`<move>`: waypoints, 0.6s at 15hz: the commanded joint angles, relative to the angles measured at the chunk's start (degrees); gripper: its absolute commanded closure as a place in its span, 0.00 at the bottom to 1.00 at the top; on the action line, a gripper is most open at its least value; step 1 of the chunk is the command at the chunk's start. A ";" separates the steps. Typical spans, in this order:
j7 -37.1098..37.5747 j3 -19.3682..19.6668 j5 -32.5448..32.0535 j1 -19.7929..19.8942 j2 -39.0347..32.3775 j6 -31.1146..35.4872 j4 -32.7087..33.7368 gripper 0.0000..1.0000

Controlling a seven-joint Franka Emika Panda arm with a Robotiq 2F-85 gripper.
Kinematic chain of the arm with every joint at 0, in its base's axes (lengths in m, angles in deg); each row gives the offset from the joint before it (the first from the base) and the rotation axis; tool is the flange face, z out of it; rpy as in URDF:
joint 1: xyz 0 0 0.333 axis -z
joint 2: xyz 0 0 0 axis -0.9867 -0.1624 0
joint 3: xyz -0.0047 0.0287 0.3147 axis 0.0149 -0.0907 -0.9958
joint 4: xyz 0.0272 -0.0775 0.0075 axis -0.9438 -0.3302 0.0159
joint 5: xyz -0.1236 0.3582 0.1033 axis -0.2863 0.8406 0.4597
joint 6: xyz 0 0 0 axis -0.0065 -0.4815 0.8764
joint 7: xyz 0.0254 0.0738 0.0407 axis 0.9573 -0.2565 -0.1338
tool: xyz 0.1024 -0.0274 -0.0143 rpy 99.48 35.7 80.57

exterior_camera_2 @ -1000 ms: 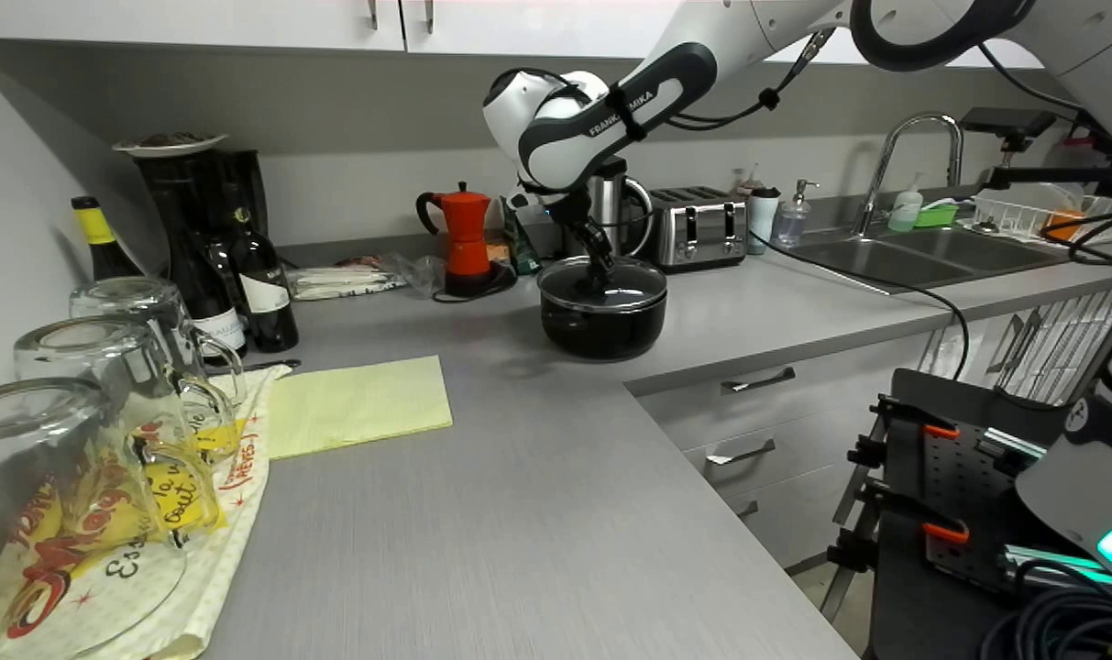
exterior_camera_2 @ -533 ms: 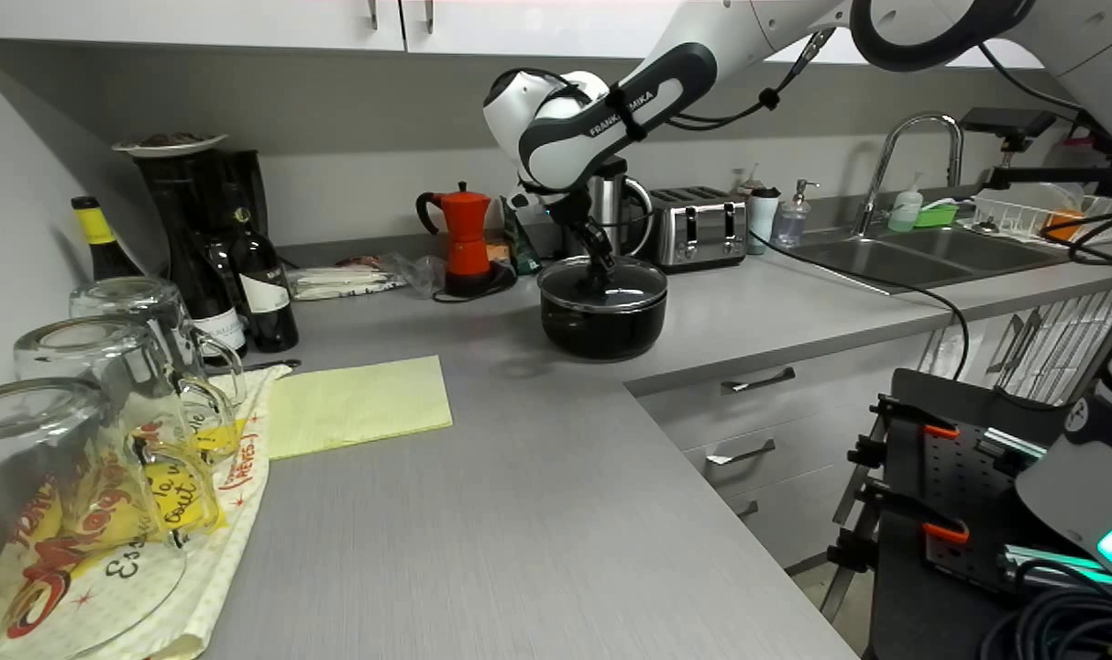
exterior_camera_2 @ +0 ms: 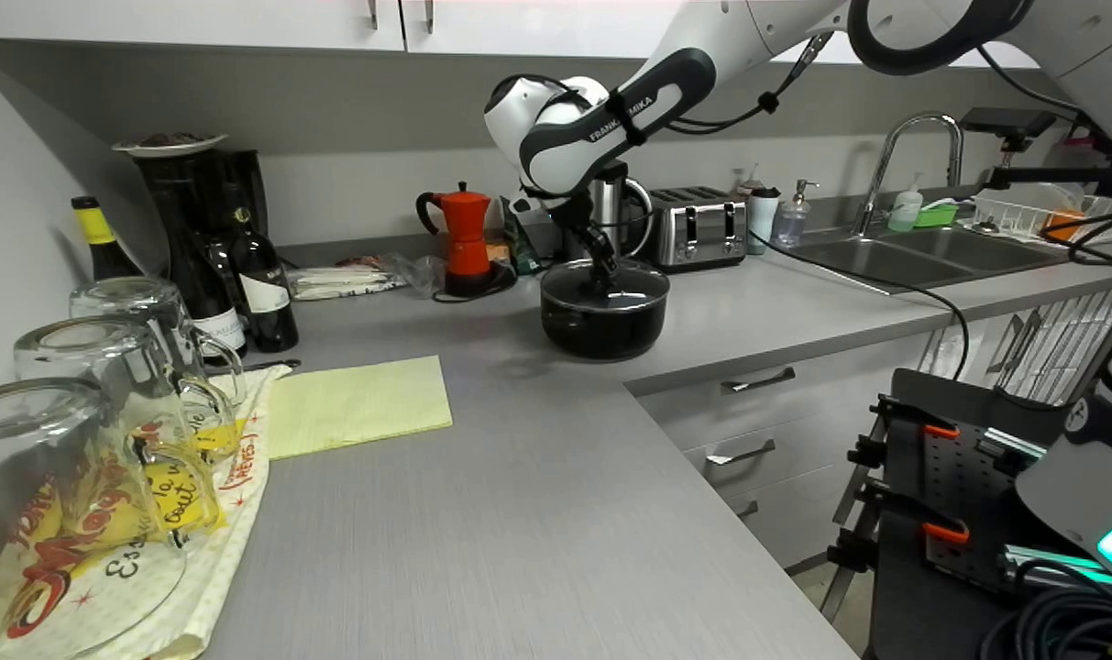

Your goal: Put the glass lid on the black pot.

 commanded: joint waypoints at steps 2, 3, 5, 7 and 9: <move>-0.78 0.96 0.96 -0.61 -0.53 -2.46 1.69 0.75; -0.79 0.98 0.96 -0.60 -0.63 -2.48 1.70 0.75; -0.83 0.99 0.99 -0.59 -0.70 -2.56 1.68 0.75; -0.83 0.97 1.00 -0.59 -0.68 -2.62 1.60 0.75; -0.84 0.99 0.91 -0.61 -0.64 -2.59 1.42 0.75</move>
